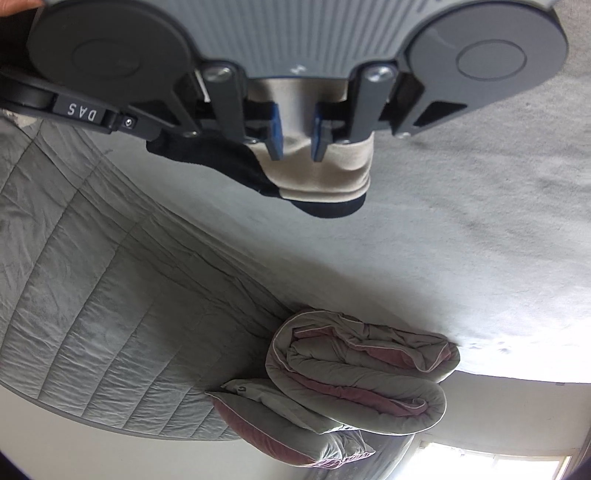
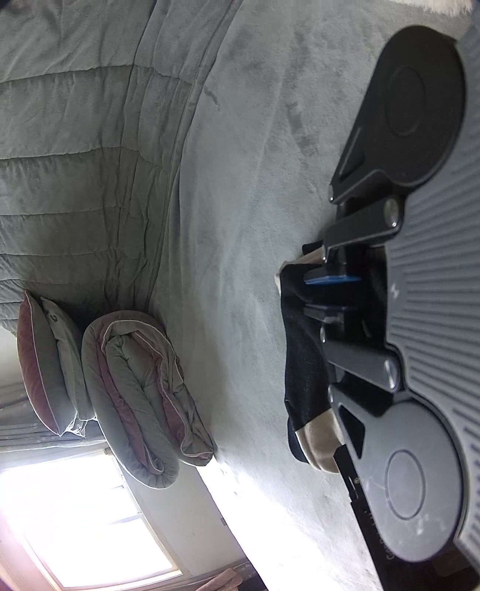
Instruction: Fold clothes
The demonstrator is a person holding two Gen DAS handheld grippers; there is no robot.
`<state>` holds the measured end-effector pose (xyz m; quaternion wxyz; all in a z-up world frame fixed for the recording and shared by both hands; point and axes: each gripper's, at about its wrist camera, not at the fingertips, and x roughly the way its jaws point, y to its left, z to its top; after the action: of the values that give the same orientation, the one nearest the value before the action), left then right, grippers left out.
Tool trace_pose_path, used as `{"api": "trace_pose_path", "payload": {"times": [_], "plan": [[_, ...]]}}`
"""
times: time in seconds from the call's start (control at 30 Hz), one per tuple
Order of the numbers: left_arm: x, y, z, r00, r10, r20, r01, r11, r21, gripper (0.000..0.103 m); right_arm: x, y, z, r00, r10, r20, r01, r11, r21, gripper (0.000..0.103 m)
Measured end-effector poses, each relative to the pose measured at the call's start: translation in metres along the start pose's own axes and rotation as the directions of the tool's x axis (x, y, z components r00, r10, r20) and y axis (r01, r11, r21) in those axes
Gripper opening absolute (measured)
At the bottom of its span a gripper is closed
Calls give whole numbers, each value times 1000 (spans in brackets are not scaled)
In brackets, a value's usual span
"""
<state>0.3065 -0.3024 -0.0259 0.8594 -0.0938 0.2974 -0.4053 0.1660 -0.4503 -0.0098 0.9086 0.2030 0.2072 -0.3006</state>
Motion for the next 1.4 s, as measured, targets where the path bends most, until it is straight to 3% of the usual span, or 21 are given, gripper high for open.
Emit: {"api": "trace_pose_path", "payload": {"times": [0.07,0.1,0.27,0.4,0.57,0.67,0.8,0.97,1.07,1.17,1.4], "plan": [[-12,-7,5,1000,22,-6,-22,1000,13,36,-8,3,4,1000,-2,-7,2,1000,3,25],[-18,-11,8,999,35,-8,-35,999,28,38,-12,4,6,1000,-3,-11,3,1000,4,25],[-50,-24,19,994,87,-68,-83,995,55,43,-37,12,6,999,-13,-53,13,1000,6,45],[-74,-32,21,982,141,-125,-129,987,96,47,-60,20,2,995,-15,-101,16,1000,3,47],[-102,-38,13,960,194,-200,-176,979,102,67,-88,29,-4,987,-5,-158,5,1000,0,56],[-117,-40,6,943,230,-239,-206,971,120,78,-103,39,-7,984,-4,-178,-3,999,-41,66],[-129,-38,-2,907,307,-288,-280,951,131,89,-122,49,-12,982,-9,-191,-9,995,-95,79],[-137,-36,-10,875,361,-323,-322,932,169,102,-137,52,-18,985,-59,-159,31,985,-173,103],[-134,-35,-15,849,391,-356,-336,919,206,102,-139,47,-24,985,-62,-162,32,982,-186,103],[-128,-33,-21,813,427,-397,-361,903,232,103,-133,45,-26,971,-19,-239,-28,981,-192,103],[-128,-34,-30,794,467,-389,-401,884,242,102,-135,46,-27,956,18,-292,-65,986,-155,103]]}}
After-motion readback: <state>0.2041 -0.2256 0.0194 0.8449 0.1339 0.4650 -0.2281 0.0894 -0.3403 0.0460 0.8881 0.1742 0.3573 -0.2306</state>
